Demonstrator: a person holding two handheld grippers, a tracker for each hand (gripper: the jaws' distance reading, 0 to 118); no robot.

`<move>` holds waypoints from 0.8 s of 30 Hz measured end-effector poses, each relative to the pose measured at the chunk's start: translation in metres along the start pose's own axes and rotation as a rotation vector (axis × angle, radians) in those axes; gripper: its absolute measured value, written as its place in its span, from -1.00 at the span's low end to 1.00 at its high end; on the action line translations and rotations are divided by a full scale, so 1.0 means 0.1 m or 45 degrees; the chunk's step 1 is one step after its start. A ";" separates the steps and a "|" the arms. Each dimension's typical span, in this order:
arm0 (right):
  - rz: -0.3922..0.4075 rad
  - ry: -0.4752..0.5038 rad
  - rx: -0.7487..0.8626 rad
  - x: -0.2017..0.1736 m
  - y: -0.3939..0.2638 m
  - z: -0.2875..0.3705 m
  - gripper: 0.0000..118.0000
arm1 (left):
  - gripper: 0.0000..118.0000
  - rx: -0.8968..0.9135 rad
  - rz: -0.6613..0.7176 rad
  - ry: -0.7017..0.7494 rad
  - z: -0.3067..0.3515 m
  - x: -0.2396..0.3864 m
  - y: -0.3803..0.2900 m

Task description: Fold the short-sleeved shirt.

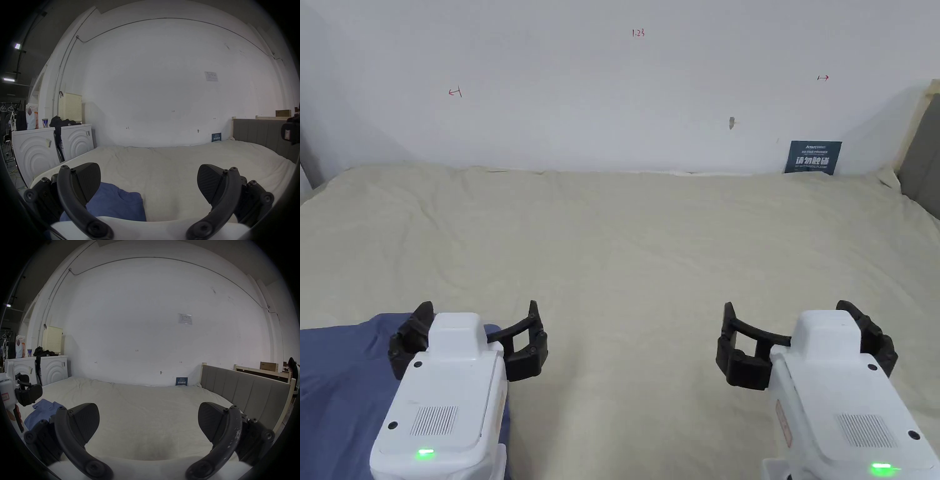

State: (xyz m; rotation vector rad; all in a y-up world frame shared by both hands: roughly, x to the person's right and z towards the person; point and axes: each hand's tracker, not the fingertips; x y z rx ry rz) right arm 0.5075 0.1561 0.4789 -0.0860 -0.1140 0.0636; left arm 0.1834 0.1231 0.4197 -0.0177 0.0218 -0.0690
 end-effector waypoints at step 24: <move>-0.002 0.002 -0.008 0.01 0.01 -0.03 1.00 | 0.97 -0.002 0.040 0.001 -0.02 -0.05 0.00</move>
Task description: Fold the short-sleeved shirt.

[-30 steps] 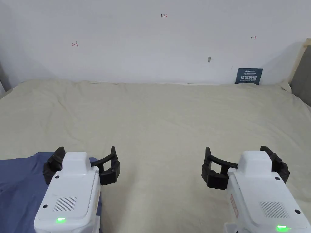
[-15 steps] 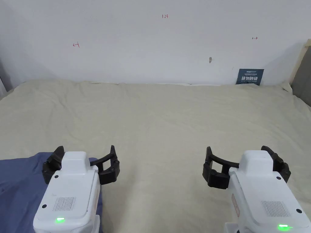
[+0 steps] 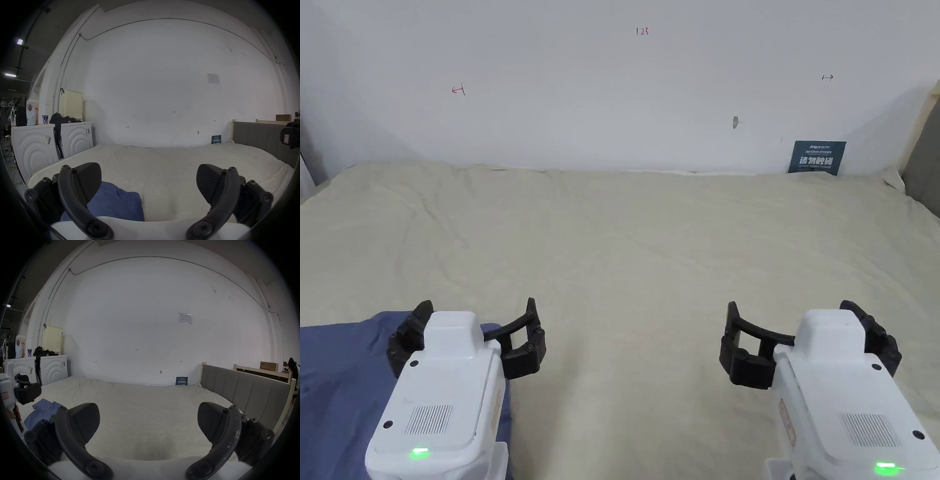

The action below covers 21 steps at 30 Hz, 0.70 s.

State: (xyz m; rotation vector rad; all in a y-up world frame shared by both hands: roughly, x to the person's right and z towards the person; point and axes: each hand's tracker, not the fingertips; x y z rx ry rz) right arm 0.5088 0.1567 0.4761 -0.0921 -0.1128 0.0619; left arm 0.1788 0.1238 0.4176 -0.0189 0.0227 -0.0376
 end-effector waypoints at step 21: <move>0.016 0.127 -0.044 -0.27 -0.02 -0.21 -0.99 | -1.00 -0.069 0.050 0.058 0.06 -0.41 -0.06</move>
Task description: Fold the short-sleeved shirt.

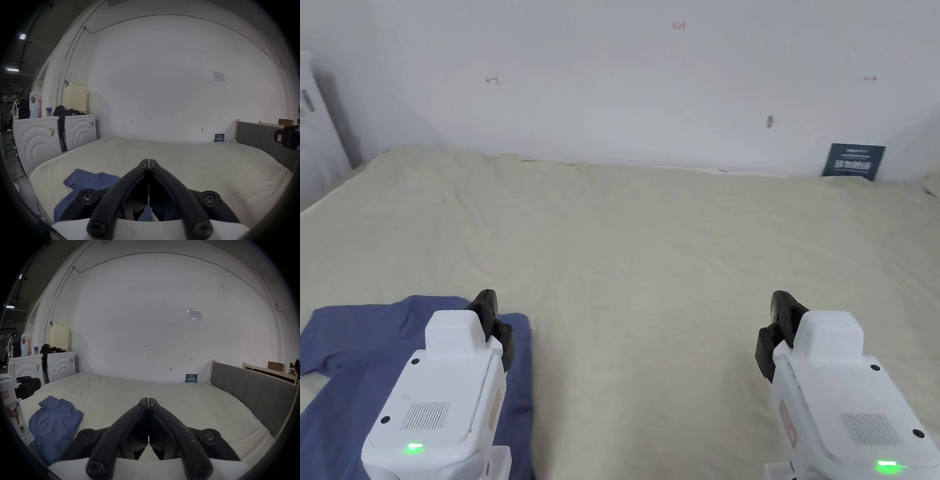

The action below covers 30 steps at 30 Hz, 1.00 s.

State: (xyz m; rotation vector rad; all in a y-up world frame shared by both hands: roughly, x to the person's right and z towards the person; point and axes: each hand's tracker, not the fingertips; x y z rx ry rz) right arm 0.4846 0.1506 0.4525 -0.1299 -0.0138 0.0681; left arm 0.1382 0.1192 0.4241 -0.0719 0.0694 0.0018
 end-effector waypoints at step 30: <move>0.020 0.573 0.013 -1.91 0.08 -0.42 -0.99 | -0.88 -0.271 0.111 0.425 0.64 -2.02 -0.12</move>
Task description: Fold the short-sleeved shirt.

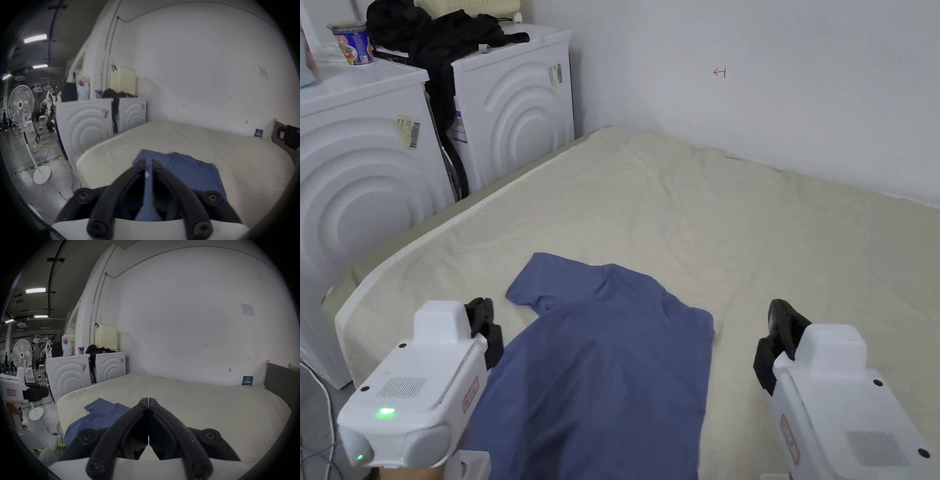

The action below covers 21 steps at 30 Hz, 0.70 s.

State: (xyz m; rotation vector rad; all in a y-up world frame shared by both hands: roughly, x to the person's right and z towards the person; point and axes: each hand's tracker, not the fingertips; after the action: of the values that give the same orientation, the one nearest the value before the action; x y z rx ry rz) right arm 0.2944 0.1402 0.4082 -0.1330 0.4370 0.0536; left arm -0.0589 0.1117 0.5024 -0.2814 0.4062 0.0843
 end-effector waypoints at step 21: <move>-0.010 -0.267 -0.138 0.95 -0.31 0.02 -0.98 | 0.36 -0.955 0.050 -0.159 -1.89 1.31 -0.88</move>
State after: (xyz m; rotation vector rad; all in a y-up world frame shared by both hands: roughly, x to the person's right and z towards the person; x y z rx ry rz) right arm 0.3838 0.1118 0.3729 -0.2335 0.2239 0.0825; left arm 0.0015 -0.0230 0.3058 -1.0024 0.2413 0.2923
